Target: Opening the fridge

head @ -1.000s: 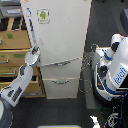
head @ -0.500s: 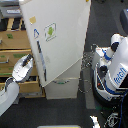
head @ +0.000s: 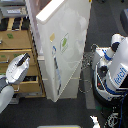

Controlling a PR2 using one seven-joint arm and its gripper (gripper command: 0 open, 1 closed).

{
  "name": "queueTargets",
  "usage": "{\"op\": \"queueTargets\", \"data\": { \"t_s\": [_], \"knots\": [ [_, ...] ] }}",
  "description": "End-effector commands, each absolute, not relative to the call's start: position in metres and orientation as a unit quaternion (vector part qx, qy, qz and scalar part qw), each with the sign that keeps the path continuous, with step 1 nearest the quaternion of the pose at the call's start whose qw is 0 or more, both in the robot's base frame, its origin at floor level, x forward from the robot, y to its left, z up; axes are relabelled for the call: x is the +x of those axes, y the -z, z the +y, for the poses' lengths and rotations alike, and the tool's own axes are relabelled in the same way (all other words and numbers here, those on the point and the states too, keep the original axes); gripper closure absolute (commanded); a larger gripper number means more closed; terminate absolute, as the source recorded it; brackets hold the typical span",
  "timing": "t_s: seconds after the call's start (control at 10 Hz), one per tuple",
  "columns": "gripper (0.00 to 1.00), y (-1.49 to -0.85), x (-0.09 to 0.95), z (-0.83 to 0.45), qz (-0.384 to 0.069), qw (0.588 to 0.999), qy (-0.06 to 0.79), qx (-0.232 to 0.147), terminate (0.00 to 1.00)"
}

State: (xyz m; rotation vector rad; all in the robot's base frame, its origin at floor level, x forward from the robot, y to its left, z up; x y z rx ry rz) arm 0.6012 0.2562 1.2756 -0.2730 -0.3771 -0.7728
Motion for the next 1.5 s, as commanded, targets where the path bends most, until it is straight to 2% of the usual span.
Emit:
{"op": "queueTargets", "data": {
  "t_s": [0.1,0.3,0.4,0.5,0.8,0.9,1.1,1.3,1.5],
  "knots": [
    [0.00,-1.162,0.514,-0.031,-0.088,0.891,0.446,0.002,0.00],
    [0.00,-1.161,0.539,-0.133,-0.104,0.859,0.501,0.013,0.00],
    [0.00,-1.094,0.628,-0.161,-0.086,0.861,0.500,0.033,0.00],
    [0.00,-1.069,0.645,-0.182,-0.085,0.845,0.527,0.034,0.00],
    [0.00,-1.014,0.671,-0.286,-0.067,0.822,0.566,0.005,0.00],
    [0.00,-1.011,0.635,-0.361,-0.061,0.796,0.602,-0.010,0.00],
    [0.00,-1.053,0.517,-0.518,-0.077,0.723,0.684,-0.055,0.00],
    [0.00,-1.077,0.405,-0.625,-0.078,0.671,0.732,-0.086,0.00],
    [0.00,-1.083,0.348,-0.679,-0.068,0.645,0.755,-0.101,0.00]
  ]
}}
